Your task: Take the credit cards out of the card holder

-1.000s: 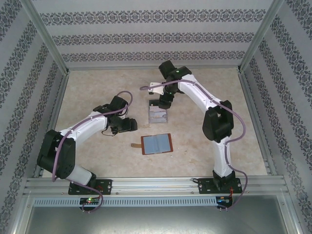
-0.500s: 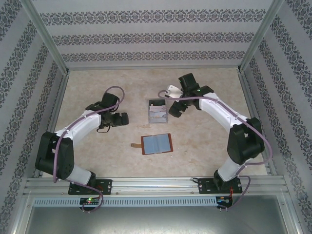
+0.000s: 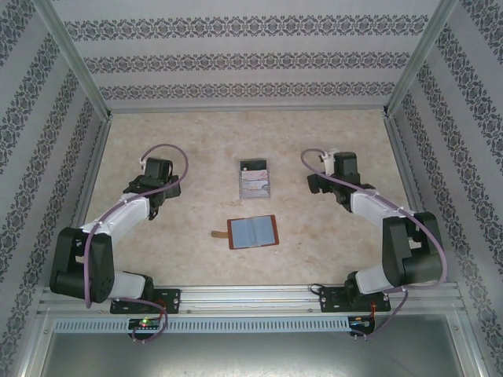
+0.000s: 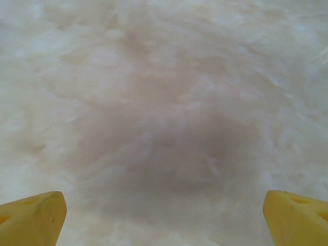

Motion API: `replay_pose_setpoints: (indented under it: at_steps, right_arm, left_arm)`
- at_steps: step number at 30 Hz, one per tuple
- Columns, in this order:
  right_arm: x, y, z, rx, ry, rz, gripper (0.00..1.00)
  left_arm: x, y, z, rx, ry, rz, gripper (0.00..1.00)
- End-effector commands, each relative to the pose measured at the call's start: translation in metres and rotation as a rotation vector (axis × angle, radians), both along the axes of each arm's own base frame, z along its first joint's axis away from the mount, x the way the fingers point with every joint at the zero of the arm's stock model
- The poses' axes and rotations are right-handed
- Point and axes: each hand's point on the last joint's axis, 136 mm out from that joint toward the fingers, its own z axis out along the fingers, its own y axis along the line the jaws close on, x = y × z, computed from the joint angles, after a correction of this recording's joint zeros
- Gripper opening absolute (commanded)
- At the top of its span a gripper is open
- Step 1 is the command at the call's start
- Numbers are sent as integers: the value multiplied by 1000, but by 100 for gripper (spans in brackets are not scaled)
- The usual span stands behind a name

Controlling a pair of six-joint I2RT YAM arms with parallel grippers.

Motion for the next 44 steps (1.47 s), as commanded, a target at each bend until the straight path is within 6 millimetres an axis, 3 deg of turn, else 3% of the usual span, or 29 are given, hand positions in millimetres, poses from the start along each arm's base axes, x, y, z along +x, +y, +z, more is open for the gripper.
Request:
replay_pose_setpoints:
  at_steps: [1,7,14,19,23,25,37,44]
  right_arm:
    - [21,-12,41,67,-269,-104,98]
    - [15,-30,29,123,-340,-169,98]
    - [9,-34,20,174,-387,-162,98]
    - [10,-34,21,173,-395,-161,98]
    - [10,-34,21,173,-393,-161,98]
    - [10,-34,21,172,-393,-161,98]
    - [10,-33,21,170,-391,-155,98]
    - [7,-30,24,164,-416,-145,98]
  left_arm:
    - [24,22,25,113,-204,32,100]
    - [41,19,12,99,-347,-33,100]
    - [45,29,8,70,-437,-50,100]
    - [46,12,5,39,-465,-154,100]
    - [45,7,-4,15,-446,-183,100]
    - [44,7,-2,37,-520,-196,100]
    - [37,3,-1,29,-530,-214,100]
    - [45,-1,-7,14,-468,-235,100]
